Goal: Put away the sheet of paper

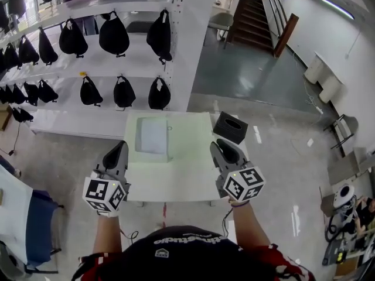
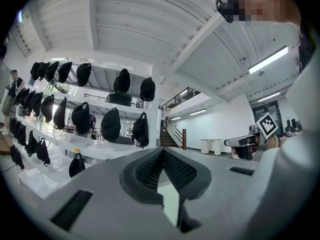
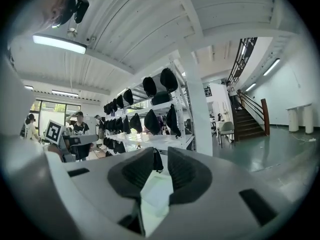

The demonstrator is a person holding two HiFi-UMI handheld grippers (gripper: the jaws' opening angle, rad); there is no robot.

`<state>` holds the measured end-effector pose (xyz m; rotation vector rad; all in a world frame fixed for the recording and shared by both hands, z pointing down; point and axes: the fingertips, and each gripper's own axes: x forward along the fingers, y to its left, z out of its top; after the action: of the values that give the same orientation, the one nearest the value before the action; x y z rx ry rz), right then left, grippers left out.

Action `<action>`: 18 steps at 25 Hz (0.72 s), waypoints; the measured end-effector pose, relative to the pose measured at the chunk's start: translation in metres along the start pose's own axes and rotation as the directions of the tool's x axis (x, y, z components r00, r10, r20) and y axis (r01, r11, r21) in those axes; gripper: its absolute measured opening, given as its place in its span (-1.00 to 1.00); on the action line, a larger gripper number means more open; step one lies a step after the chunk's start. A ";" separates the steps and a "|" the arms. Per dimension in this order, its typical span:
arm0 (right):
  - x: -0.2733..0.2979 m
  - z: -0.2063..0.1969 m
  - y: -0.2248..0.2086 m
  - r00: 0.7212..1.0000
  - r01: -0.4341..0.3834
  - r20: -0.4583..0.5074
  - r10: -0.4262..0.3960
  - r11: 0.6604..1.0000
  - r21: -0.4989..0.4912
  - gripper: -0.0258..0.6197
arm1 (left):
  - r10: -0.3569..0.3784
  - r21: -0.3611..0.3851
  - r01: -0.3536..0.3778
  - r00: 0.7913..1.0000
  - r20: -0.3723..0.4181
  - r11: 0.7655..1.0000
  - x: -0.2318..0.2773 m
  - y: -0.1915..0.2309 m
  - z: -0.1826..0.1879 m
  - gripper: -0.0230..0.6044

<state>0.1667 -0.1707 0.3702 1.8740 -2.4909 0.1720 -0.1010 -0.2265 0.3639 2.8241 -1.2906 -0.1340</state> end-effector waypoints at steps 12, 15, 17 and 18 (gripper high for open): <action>-0.018 0.029 -0.004 0.996 -0.017 0.088 0.019 0.999 -0.032 -0.76 | -0.007 0.024 0.006 0.999 0.032 1.000 -0.001 -0.039 0.022 -0.92; -0.021 0.033 0.002 0.995 -0.018 0.099 0.022 0.999 -0.046 -0.79 | -0.004 0.033 0.002 0.999 0.042 0.999 -0.004 -0.042 0.028 -0.92; -0.023 0.034 0.002 0.994 -0.014 0.105 0.018 0.999 -0.046 -0.82 | -0.003 0.036 0.001 0.999 0.047 0.999 -0.006 -0.044 0.030 -0.92; -0.025 0.034 0.002 0.994 -0.009 0.107 0.014 0.999 -0.044 -0.84 | -0.003 0.036 0.001 0.999 0.049 0.999 -0.006 -0.045 0.031 -0.92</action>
<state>0.1735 -0.1501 0.3343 1.9014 -2.5519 0.0179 -0.0742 -0.1924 0.3303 2.8699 -1.3133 -0.1824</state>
